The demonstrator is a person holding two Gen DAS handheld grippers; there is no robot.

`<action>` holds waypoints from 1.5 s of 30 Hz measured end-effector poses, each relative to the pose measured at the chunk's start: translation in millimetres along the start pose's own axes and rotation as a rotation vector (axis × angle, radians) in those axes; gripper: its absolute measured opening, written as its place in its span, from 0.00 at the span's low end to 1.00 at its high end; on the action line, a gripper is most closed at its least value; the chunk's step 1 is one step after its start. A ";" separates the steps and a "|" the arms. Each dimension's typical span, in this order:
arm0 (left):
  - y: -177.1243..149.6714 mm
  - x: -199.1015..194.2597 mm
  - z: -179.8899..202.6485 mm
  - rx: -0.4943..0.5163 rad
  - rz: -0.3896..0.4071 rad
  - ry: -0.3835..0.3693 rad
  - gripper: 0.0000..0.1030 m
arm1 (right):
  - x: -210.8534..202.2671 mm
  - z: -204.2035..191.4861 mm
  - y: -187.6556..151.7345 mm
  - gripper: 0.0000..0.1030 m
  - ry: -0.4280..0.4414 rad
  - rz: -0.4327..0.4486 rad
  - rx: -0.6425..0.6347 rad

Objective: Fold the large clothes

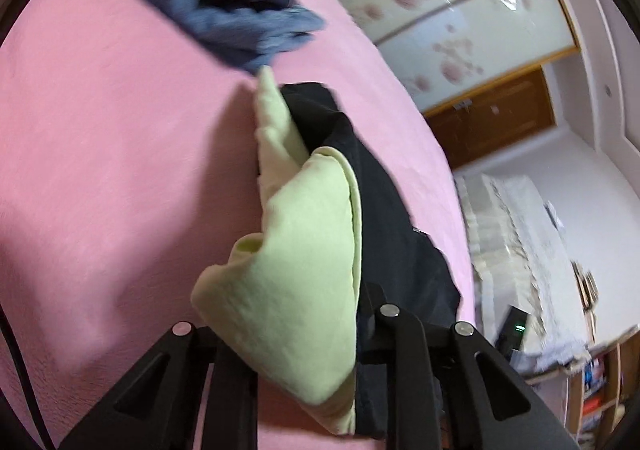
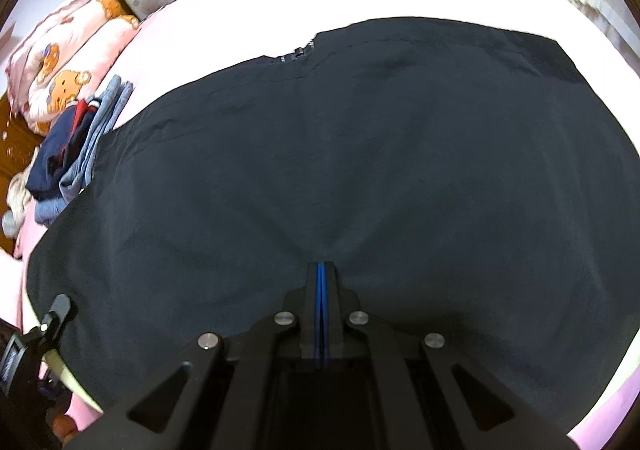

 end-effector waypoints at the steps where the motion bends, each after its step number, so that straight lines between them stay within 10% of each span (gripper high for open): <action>1: 2.2 -1.9 7.9 0.012 -0.007 -0.015 0.16 | -0.1 1.8 -0.3 0.00 0.006 -0.001 0.015; 19: -46.1 -0.2 220.6 0.472 -0.066 -0.180 0.14 | 6.5 43.7 1.1 0.00 0.263 -0.090 0.165; 39: -228.8 127.2 350.6 0.987 -0.317 0.190 0.15 | 26.6 133.7 -15.3 0.00 0.831 -0.372 0.386; 45: -250.1 126.0 381.0 1.064 -0.317 0.226 0.15 | 14.2 167.0 -23.5 0.00 0.834 -0.492 0.441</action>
Point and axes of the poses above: each gripper's, at about its wrist camera, not at the fingertips, and x roughly the way its jaws point, z to its right, y to its top, the point moved 5 cm from there along x, roughly the way its jaws point, and after that the axes turned 2 degrees about -z, right-handed, at the moved point
